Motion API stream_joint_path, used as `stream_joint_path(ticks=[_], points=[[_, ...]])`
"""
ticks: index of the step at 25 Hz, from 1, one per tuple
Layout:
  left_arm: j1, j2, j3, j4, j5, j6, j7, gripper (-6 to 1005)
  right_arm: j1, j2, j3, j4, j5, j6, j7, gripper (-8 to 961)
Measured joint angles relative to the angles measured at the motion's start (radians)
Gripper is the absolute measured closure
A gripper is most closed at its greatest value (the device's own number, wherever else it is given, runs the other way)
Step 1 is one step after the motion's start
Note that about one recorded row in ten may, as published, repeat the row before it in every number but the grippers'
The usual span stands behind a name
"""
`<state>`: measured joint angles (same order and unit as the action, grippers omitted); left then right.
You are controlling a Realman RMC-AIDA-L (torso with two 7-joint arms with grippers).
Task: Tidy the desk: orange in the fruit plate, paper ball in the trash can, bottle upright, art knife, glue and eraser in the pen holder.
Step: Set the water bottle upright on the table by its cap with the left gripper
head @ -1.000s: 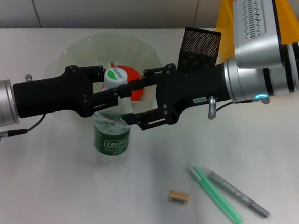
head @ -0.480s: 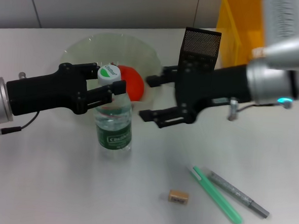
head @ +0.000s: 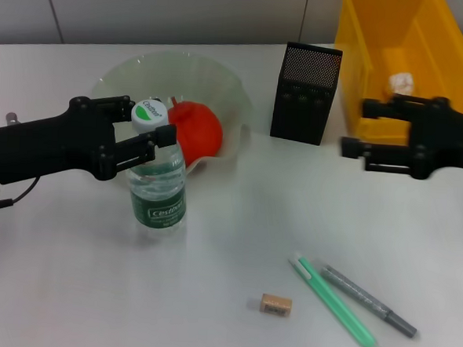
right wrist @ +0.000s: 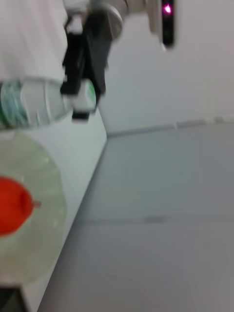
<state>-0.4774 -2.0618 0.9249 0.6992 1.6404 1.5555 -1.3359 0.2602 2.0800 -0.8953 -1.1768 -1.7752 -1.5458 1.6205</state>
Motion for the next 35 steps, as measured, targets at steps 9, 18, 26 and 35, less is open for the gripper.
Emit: stream_joint_path(ticks=[9, 18, 26, 35], points=[[0.011, -0.009, 0.009, -0.008, -0.002, 0.005, 0.034, 548, -0.014, -0.005, 0.145, 0.147, -0.007, -0.036, -0.072, 185], [0.047, -0.011, 0.015, -0.021, -0.055, 0.033, 0.095, 546, -0.004, -0.006, 0.148, 0.171, -0.011, -0.036, -0.073, 185], [0.051, -0.011, 0.017, -0.038, -0.056, 0.039, 0.1, 538, 0.004, -0.006, 0.141, 0.18, -0.012, -0.036, -0.073, 185], [0.042, -0.011, 0.022, -0.12, -0.068, 0.041, 0.173, 529, 0.003, -0.006, 0.139, 0.184, -0.013, -0.036, -0.073, 186]])
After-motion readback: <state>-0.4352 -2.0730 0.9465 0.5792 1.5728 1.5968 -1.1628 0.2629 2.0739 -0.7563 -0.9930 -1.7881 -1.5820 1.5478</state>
